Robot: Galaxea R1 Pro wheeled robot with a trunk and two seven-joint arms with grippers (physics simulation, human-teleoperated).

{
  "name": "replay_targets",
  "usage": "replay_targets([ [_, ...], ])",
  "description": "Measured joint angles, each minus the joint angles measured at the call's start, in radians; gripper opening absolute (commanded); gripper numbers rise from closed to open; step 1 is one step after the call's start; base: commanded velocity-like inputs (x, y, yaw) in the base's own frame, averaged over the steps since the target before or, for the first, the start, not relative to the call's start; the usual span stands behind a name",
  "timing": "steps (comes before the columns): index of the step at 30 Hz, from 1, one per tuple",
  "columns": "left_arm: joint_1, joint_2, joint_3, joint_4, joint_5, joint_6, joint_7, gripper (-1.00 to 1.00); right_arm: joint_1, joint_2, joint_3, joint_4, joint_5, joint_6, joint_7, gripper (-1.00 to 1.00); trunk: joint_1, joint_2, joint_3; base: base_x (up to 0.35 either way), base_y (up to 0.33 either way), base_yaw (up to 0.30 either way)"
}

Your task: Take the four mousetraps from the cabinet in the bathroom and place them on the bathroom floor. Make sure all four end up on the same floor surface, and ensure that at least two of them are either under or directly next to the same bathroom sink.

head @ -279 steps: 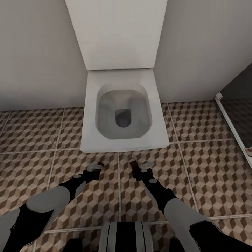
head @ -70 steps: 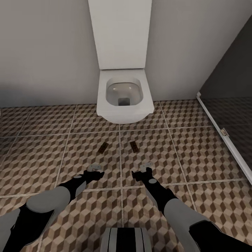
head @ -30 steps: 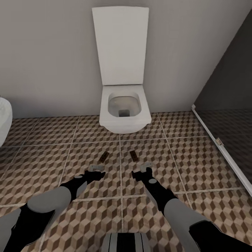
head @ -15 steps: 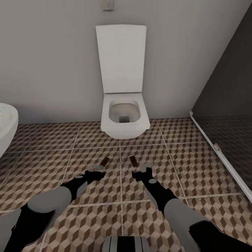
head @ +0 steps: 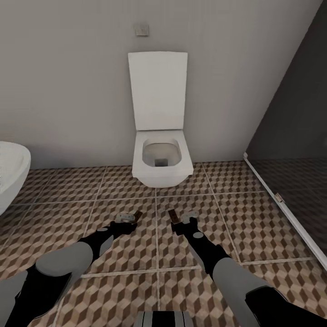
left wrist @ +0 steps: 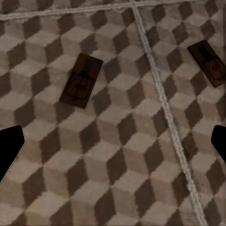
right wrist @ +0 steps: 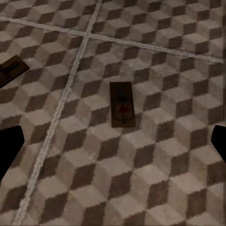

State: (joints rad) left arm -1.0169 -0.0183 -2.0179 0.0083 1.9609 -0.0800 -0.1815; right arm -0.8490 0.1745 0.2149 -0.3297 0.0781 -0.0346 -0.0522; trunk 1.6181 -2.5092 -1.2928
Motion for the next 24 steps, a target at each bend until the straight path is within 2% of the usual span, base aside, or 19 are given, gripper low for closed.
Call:
replay_targets([
  [17,0.001,0.000,0.000,0.000,0.000,-0.001,0.001,1.00,0.001,0.000,0.000,0.016,0.000,-0.006,0.000,1.00,-0.008,0.004,0.066,0.000,0.000,0.000],
  [24,0.006,0.001,0.000,0.000,0.000,-0.002,0.001,1.00,0.002,0.000,0.001,0.070,0.001,-0.080,0.000,1.00,-0.011,0.006,0.093,0.000,0.000,0.000],
])
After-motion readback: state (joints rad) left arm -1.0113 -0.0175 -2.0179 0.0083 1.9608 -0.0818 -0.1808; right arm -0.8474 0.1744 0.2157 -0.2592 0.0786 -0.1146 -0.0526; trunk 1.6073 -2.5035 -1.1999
